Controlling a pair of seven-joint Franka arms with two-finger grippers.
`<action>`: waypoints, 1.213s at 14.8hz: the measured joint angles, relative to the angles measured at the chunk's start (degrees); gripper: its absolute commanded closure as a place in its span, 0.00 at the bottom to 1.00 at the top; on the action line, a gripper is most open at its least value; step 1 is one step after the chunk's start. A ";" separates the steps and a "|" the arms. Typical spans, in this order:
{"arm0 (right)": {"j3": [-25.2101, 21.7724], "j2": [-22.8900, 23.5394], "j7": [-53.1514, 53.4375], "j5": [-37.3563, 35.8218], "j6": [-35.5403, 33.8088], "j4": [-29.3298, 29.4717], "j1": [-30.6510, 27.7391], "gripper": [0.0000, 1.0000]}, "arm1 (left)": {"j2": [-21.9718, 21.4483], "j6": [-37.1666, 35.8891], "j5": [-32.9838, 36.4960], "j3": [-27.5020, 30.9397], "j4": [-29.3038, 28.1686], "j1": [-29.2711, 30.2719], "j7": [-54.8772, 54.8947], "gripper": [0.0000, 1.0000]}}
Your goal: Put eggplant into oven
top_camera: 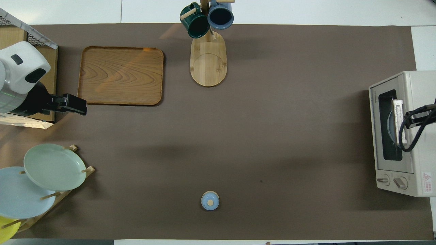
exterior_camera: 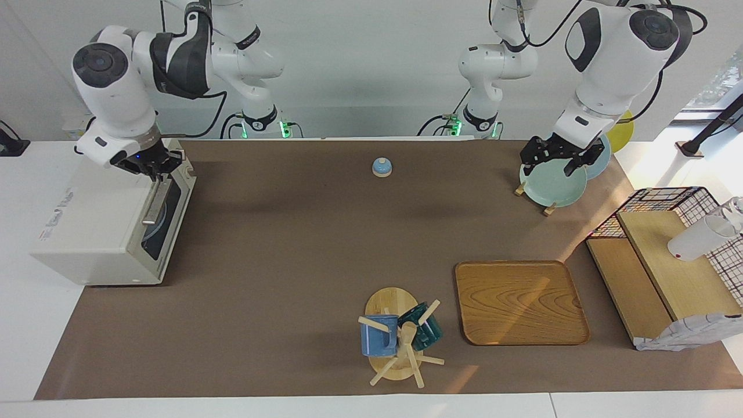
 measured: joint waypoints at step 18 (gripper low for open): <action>-2.43 -0.01 2.57 4.19 -0.30 1.50 4.43 0.00 | 0.00 0.00 0.00 0.00 0.00 0.00 0.00 0.00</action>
